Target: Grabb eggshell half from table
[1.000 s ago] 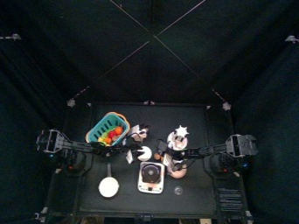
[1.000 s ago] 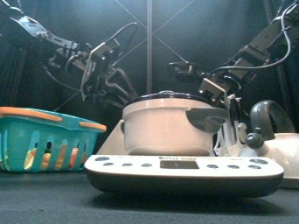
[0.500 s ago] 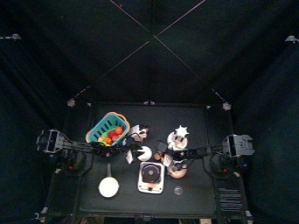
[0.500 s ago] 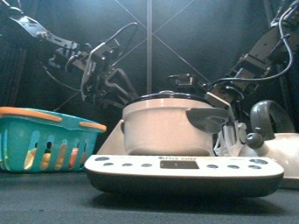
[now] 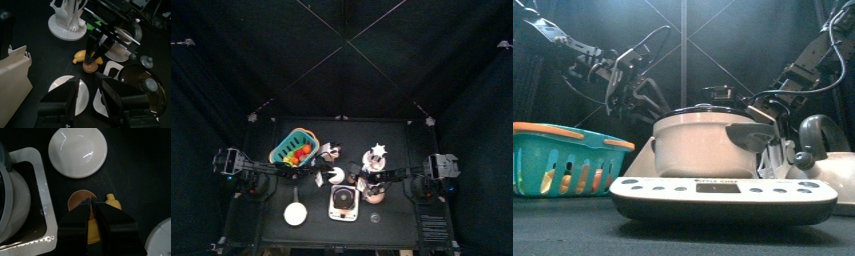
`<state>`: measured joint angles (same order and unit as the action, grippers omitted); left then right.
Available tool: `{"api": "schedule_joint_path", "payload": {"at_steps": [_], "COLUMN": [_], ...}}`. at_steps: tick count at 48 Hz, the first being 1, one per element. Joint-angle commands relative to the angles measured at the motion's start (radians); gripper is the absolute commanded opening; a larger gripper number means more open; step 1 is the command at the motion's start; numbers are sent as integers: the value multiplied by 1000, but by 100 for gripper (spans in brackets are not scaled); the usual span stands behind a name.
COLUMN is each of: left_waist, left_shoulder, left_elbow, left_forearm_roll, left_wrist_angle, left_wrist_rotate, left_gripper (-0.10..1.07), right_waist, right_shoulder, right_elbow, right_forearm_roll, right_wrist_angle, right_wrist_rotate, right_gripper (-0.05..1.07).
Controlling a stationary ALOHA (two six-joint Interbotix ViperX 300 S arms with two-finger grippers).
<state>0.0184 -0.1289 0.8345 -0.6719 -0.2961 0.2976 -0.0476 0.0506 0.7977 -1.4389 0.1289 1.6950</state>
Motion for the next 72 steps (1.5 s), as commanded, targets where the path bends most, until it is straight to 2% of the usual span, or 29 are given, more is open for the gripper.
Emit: {"api": "schedule_joint_path", "payload": {"at_steps": [1,11,34,41,49,55,72], "left_waist": [-2,-2,-2,-2,-2,-2,-2], "left_shoulder": [-14,-14,-14,-12,-12,-14,-12], "left_elbow": [-11,-11,-9,-8,-8,-8,-12], "left_forearm_roll": [2,0,2,0,2,2,2], "left_wrist_angle": [-2,5,5,5,5,5,5], "left_wrist_rotate": [2,2,2,2,2,2,0], "left_gripper": [74,74,74,74,74,74,74], "right_waist": [-8,-8,-9,-9,-9,-11,-6], "right_shoulder": [-15,-6,41,43,41,31,-71], "right_elbow": [-20,-21,-25,-26,-26,-26,-35], "right_forearm_roll": [0,-2,-2,-3,-2,0,3], "right_wrist_angle": [-2,-2,11,21,38,61,149], "right_wrist_rotate": [0,0,0,0,0,3,0], "right_gripper": [57,65,64,57,38,28,27]}}
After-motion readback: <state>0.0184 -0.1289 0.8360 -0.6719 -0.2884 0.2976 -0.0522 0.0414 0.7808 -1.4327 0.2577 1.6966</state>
